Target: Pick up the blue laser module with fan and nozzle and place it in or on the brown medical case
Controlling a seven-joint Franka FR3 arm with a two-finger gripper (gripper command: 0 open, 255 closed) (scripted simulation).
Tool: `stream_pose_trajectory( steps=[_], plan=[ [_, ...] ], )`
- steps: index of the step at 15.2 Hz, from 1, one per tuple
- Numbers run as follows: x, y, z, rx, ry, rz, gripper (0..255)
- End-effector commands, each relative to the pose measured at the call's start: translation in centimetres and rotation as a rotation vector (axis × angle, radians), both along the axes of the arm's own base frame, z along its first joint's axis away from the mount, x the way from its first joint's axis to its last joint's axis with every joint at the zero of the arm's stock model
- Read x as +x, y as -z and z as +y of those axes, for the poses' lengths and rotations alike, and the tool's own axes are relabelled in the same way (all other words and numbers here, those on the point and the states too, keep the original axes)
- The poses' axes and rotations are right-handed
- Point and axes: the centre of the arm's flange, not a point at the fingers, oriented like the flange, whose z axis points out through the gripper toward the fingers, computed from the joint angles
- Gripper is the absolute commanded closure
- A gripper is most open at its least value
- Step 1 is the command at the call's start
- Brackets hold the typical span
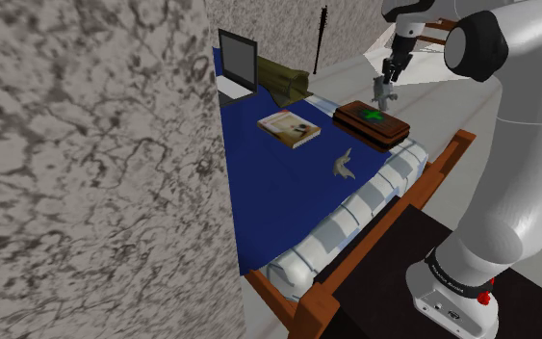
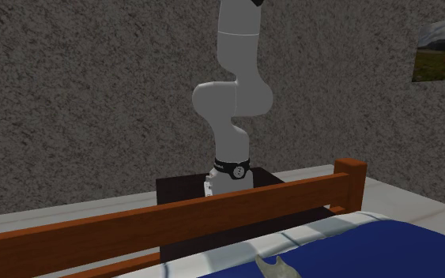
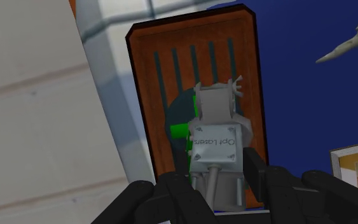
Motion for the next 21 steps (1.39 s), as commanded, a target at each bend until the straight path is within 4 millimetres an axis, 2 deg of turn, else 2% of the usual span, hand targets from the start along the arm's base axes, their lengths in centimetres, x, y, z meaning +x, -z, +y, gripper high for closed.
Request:
stream_pose_trajectory(
  steps=[1, 5, 13, 14, 19, 21],
  plan=[
    [0.0, 1.1, 0.1, -0.001, 0.000, -0.001, 255],
    [0.0, 3.3, 0.1, -0.001, 0.000, -0.001, 255],
    [0.0, 3.3, 0.1, -0.001, 0.000, -0.001, 255],
    [0.0, 3.3, 0.1, -0.001, 0.000, -0.001, 0],
    [0.0, 3.3, 0.1, -0.001, 0.000, -0.001, 0],
    [0.0, 0.7, 0.2, -0.001, 0.000, -0.001, 0]
  ],
)
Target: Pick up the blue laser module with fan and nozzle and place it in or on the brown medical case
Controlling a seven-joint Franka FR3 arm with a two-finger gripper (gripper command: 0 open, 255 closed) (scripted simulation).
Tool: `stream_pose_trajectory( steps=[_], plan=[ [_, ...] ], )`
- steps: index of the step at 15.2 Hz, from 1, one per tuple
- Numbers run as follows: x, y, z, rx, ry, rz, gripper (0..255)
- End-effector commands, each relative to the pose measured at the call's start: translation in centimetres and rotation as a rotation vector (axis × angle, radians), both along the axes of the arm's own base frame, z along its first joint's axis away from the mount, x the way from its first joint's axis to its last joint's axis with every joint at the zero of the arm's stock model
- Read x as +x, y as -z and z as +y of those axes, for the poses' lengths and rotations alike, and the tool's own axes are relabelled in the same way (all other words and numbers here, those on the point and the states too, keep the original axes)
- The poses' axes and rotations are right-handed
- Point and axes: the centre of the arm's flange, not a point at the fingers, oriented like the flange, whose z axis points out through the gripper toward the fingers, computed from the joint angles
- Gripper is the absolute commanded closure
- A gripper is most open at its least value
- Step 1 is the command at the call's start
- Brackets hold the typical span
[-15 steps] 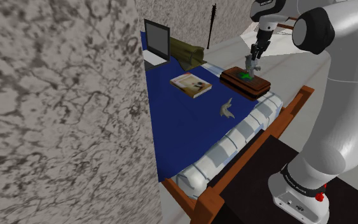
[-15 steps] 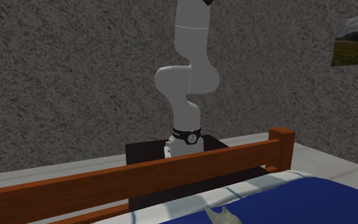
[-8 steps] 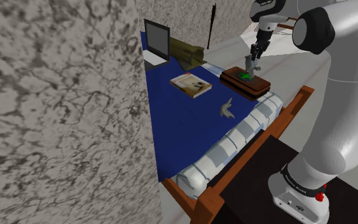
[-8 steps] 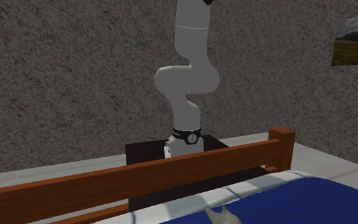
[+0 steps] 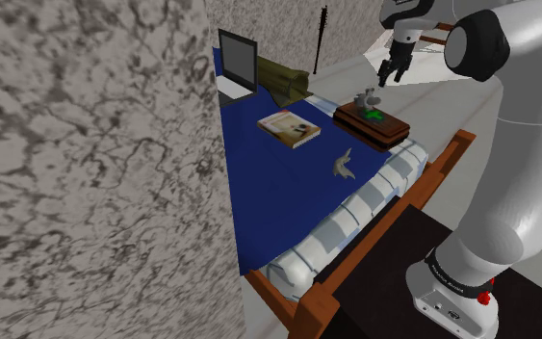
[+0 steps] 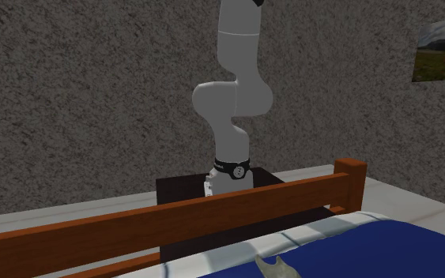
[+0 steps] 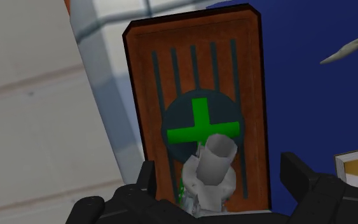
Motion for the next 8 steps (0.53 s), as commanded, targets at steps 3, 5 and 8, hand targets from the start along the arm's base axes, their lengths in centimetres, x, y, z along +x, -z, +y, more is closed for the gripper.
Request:
stream_pose_trajectory(
  steps=[3, 5, 8],
  plan=[
    [0.1, -3.4, 0.0, 0.001, 0.000, 0.000, 0],
    [0.1, -3.4, 0.0, 0.001, 0.000, 0.000, 0],
    [0.1, -3.4, 0.0, 0.001, 0.000, 0.000, 0]
  ],
)
